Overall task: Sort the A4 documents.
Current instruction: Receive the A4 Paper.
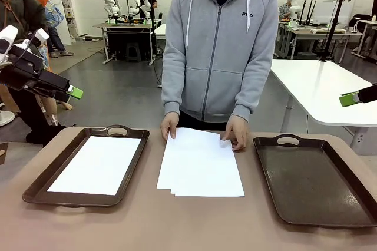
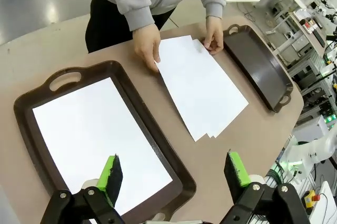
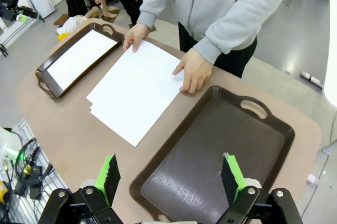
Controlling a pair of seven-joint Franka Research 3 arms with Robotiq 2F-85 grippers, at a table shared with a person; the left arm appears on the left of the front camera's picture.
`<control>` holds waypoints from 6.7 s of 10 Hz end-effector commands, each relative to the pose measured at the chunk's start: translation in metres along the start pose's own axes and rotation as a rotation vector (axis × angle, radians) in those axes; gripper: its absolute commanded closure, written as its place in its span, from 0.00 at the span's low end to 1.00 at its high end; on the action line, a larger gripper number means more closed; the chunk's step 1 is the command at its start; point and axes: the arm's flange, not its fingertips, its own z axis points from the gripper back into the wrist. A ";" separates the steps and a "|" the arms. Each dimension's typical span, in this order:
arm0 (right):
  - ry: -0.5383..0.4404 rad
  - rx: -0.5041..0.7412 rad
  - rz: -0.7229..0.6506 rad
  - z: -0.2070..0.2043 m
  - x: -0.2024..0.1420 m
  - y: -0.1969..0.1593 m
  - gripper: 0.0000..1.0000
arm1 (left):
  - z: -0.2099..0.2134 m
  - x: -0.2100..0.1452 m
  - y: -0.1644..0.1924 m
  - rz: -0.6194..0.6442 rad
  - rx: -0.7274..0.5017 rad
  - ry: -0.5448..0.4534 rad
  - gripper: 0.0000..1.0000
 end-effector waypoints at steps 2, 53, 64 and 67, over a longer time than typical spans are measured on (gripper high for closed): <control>-0.001 0.001 0.001 0.000 0.000 0.000 0.00 | -0.003 -0.001 0.000 0.006 -0.001 -0.005 0.00; 0.106 0.124 -0.302 -0.112 0.009 -0.007 0.00 | -0.003 -0.001 0.000 0.006 -0.001 -0.005 0.00; 0.160 0.695 -0.629 -0.300 0.063 0.024 0.00 | -0.003 -0.001 0.000 0.006 -0.001 -0.005 0.00; 0.155 0.791 -0.693 -0.317 0.060 0.035 0.00 | -0.003 -0.001 0.000 0.006 -0.001 -0.005 0.00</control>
